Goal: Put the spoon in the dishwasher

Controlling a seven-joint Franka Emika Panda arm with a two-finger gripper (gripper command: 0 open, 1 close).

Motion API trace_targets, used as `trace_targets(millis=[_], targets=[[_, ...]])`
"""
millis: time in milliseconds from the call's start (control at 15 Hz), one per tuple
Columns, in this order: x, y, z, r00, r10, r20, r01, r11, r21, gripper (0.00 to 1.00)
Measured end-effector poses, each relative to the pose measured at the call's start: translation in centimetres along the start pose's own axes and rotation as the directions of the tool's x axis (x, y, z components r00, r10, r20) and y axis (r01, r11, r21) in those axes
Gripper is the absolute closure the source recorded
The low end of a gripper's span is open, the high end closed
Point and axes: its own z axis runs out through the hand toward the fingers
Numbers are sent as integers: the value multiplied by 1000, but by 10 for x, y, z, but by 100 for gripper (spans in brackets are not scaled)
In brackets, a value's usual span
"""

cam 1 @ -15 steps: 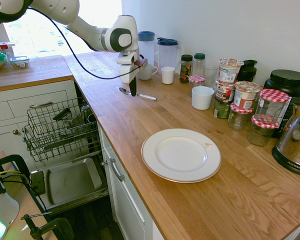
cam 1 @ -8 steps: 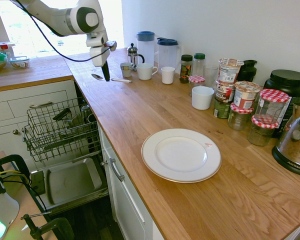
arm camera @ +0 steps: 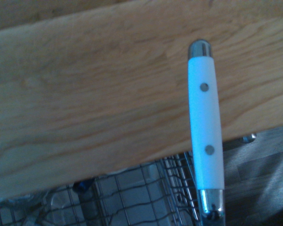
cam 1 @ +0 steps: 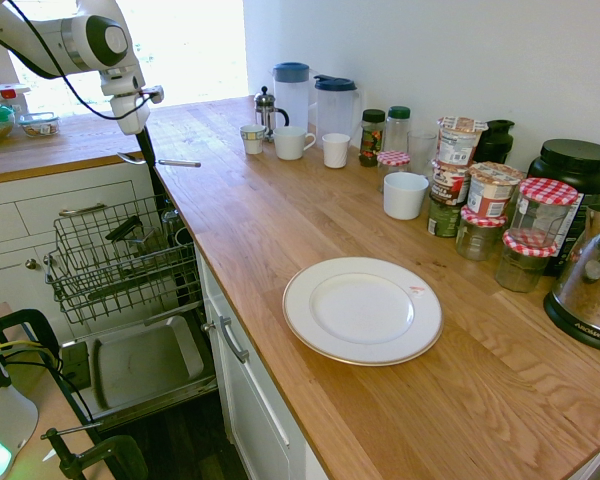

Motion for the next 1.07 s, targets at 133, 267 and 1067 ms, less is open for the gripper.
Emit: trace_targets(millis=[133,267,1067], targets=[[-17,9,0,999,-32,-2,32,999,-9,100],[-19,12,1,999,-37,-6,37,999,-15,100],[-96,73,60,996,-86,-8,86,996,13,100]])
